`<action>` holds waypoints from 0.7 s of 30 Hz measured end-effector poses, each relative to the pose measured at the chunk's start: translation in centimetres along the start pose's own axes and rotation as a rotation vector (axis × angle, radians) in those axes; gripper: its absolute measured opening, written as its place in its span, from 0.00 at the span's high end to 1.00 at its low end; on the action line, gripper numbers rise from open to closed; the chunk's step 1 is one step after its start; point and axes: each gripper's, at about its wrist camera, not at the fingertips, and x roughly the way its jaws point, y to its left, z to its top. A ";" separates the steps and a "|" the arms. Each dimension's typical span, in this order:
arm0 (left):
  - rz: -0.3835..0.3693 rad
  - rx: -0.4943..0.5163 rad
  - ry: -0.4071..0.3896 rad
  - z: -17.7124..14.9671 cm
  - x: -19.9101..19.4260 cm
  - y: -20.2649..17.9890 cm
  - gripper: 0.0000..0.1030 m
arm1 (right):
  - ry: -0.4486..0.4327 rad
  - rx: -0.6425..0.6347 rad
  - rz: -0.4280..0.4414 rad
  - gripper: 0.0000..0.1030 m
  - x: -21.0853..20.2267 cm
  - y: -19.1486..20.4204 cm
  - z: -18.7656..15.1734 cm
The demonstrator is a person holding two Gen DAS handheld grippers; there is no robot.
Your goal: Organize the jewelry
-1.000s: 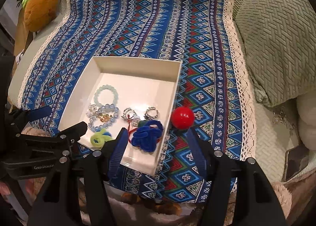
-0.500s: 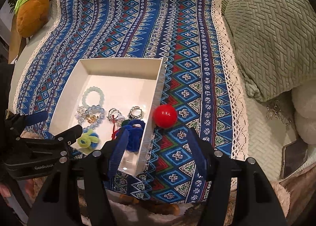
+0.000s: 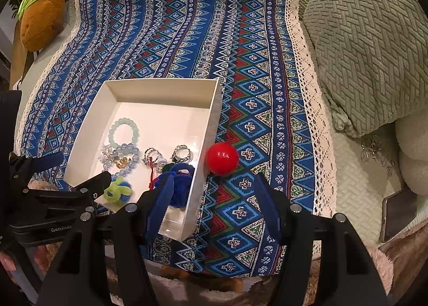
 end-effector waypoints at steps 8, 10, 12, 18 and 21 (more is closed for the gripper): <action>0.004 -0.009 0.000 0.0 -0.1 0.1 0.05 | -0.004 0.005 -0.001 0.39 0.1 0.1 0.0; 0.005 -0.011 0.000 0.0 -0.2 0.2 0.05 | -0.004 0.003 0.002 0.39 0.2 0.2 0.0; 0.008 -0.016 -0.001 0.0 -0.2 0.4 0.05 | -0.002 0.001 0.005 0.39 0.3 0.4 0.0; 0.011 -0.031 0.000 0.0 -0.1 1.0 0.05 | 0.001 -0.009 0.007 0.39 0.6 1.0 -0.1; 0.006 -0.035 0.001 0.0 -0.2 0.9 0.05 | 0.003 -0.011 0.008 0.39 0.7 1.1 -0.1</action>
